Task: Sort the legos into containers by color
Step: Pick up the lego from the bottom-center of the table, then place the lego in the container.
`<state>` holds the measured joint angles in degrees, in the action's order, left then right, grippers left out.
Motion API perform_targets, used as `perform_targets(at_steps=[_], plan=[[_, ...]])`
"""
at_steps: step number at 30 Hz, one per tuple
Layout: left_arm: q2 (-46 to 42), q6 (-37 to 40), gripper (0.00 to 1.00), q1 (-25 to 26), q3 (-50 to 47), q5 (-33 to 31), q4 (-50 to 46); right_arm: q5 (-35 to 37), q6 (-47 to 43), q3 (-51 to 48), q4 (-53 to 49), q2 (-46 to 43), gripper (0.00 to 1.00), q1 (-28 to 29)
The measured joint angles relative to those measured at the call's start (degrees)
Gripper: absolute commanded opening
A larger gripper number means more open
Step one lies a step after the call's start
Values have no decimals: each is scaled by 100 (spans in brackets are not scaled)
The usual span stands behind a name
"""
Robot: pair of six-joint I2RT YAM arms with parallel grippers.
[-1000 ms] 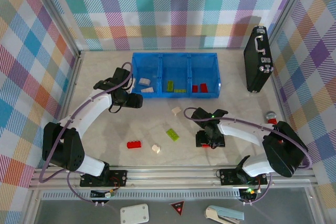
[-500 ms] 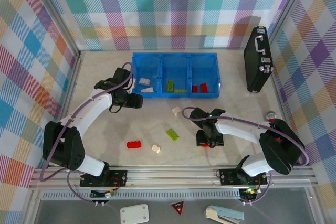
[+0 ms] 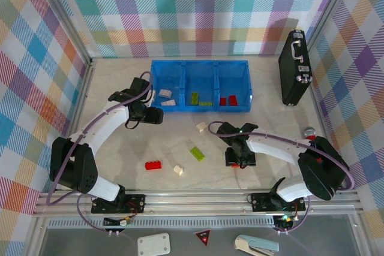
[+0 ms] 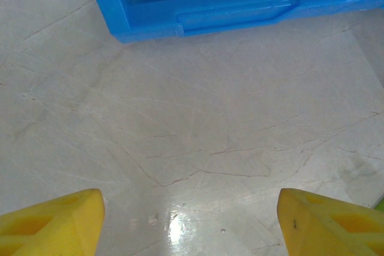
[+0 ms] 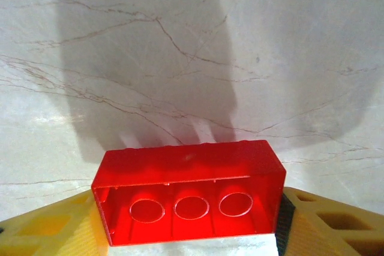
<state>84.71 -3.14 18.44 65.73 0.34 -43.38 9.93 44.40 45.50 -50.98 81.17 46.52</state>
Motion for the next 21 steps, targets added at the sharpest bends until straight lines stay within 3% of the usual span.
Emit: perform_targets(at_steps=[6,21], plan=[[0,0,76,-2,0,0,0,125,-223,466,-210,-13,66,-173],[0,2,76,-28,0,7,0,203,-1379,2105,-411,461,67,-1412]])
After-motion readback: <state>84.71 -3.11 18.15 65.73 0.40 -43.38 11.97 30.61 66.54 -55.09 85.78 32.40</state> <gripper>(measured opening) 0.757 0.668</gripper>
